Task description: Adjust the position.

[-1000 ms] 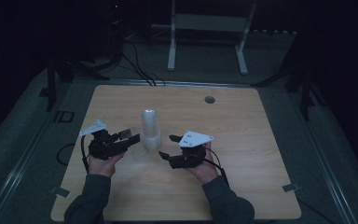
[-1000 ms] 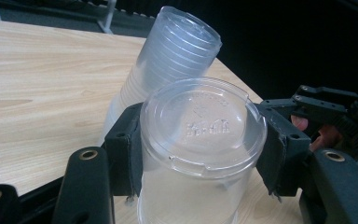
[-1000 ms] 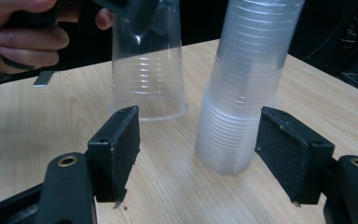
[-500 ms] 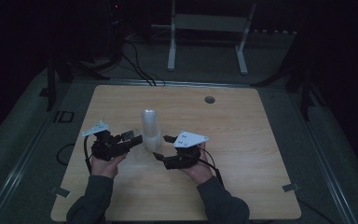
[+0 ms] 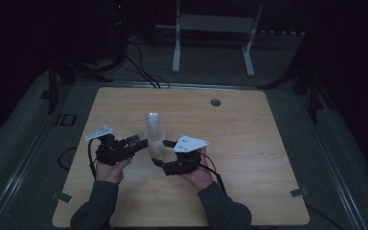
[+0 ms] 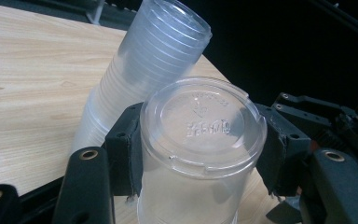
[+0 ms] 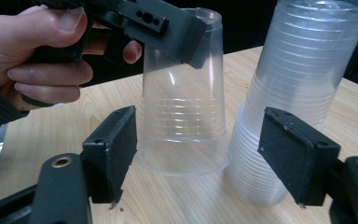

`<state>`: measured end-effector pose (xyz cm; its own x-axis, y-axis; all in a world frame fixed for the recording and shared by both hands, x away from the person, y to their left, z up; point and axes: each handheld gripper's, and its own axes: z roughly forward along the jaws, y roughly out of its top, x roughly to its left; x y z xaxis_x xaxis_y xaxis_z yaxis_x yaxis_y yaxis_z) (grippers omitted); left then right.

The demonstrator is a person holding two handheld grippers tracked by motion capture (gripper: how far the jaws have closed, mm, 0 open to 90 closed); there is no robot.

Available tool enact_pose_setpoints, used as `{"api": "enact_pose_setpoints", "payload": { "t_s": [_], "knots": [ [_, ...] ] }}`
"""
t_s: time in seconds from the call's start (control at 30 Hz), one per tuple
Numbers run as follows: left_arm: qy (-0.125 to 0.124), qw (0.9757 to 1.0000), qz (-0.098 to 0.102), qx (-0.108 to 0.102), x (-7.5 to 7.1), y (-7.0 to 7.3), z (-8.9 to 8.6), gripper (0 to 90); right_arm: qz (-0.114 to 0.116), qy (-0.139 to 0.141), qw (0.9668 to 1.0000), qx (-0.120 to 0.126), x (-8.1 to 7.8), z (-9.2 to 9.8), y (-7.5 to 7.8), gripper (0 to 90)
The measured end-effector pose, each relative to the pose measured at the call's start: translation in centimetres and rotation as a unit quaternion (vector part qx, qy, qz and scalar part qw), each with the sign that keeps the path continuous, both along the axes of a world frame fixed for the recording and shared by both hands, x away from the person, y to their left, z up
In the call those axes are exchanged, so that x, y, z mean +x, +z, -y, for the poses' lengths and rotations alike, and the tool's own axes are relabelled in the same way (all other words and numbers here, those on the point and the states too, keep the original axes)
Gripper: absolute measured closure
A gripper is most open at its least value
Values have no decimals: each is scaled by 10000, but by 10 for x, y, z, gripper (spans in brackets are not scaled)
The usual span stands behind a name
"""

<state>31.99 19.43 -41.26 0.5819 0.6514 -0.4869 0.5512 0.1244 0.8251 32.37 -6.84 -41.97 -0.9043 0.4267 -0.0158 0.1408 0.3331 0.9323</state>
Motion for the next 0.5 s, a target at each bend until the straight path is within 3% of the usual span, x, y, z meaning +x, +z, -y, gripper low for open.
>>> {"api": "enact_pose_setpoints", "payload": {
  "t_s": [0.5],
  "knots": [
    [-114, 9996, -65, -243, 1, -2, 4, 420, -21, -10, 10000, -7, 2, -14, -9, 207]
  ]
}}
